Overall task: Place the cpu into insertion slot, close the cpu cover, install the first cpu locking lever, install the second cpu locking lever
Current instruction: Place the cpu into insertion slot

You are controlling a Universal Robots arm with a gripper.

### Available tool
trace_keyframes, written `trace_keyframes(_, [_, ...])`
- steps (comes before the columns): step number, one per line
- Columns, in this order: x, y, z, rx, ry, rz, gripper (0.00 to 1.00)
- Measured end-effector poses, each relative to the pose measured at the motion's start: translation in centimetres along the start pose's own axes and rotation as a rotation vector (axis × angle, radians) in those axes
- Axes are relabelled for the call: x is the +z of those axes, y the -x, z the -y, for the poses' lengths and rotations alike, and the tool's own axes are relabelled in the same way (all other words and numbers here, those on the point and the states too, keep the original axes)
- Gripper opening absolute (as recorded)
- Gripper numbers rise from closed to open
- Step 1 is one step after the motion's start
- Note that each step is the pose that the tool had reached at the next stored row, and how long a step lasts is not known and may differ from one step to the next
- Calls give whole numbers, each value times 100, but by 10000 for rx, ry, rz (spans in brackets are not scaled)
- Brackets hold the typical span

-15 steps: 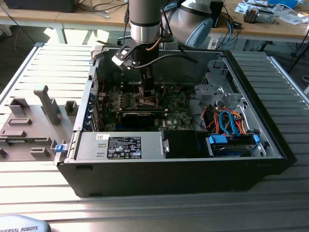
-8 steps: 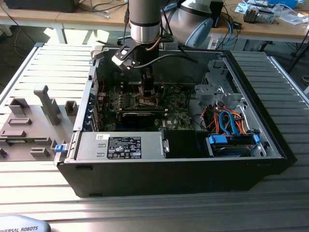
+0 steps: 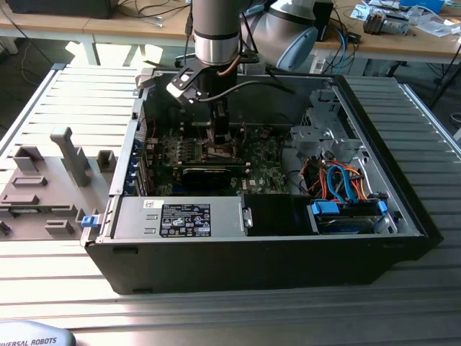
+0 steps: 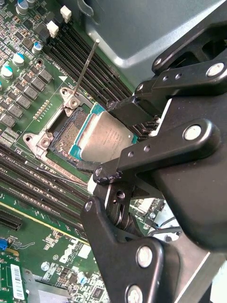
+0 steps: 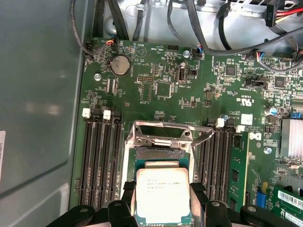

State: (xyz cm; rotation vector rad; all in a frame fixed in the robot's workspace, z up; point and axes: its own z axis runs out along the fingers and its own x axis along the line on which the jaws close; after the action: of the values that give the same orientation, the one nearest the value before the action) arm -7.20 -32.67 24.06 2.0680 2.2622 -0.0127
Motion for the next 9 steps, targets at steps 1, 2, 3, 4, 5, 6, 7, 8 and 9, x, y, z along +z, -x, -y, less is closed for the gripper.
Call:
trace_keyframes(1, [0, 0, 0, 12, -1, 1, 54])
trace_keyframes(2, [0, 0, 0, 23, -2, 1, 54])
trace_keyframes(3, [0, 0, 0, 34, -2, 2, 54])
trace_keyframes(4, [0, 0, 0, 43, -3, 3, 54])
trace_keyframes(5, [0, 0, 0, 56, -4, 3, 54])
trace_keyframes(6, [0, 0, 0, 71, -5, 3, 54])
trace_keyframes(7, [1, 0, 0, 96, -6, 5, 54])
trace_keyframes(8, [1, 0, 0, 106, -7, 5, 54])
trace_keyframes(9, [1, 0, 0, 123, -8, 6, 54])
